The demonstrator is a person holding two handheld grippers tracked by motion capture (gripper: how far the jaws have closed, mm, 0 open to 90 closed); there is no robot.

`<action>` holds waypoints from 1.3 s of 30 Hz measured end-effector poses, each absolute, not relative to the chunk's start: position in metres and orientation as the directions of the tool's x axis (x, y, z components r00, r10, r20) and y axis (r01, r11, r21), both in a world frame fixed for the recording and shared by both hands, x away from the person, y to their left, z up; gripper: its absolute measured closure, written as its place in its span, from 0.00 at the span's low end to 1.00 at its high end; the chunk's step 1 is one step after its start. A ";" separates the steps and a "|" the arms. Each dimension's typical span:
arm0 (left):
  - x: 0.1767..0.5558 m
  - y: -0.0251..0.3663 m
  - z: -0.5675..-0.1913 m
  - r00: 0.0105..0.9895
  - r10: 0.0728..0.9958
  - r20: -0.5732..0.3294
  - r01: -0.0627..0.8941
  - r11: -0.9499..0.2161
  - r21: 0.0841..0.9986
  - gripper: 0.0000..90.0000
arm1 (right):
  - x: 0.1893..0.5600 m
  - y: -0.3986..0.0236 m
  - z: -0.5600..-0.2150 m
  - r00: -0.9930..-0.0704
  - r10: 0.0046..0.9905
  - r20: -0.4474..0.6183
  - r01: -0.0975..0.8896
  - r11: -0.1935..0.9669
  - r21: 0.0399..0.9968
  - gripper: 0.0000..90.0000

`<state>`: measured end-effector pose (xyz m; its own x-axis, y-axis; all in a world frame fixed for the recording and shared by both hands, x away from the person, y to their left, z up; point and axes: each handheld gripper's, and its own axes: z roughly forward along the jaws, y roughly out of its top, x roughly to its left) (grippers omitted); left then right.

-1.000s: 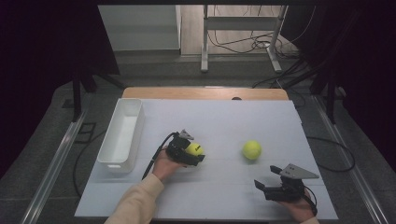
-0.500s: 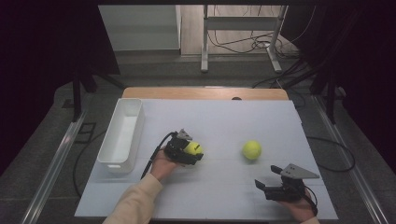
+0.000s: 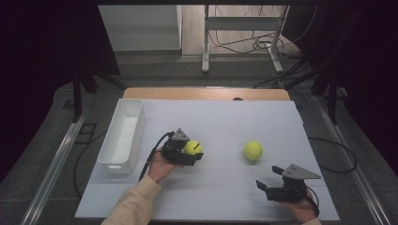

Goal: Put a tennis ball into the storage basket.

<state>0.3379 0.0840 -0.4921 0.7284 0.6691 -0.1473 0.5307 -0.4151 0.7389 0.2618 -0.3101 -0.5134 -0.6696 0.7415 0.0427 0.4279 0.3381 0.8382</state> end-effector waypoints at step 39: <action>0.322 0.114 -0.447 0.727 0.671 -0.148 0.450 -0.303 0.840 0.29 | 0.264 -0.308 -0.515 -0.670 0.742 0.036 0.431 0.349 0.832 0.15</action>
<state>0.3223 0.1139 -0.4473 0.7266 0.6710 -0.1478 0.4504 -0.3027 0.8400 0.2638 -0.3080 -0.5149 -0.6697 0.7417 0.0363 0.4312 0.3486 0.8322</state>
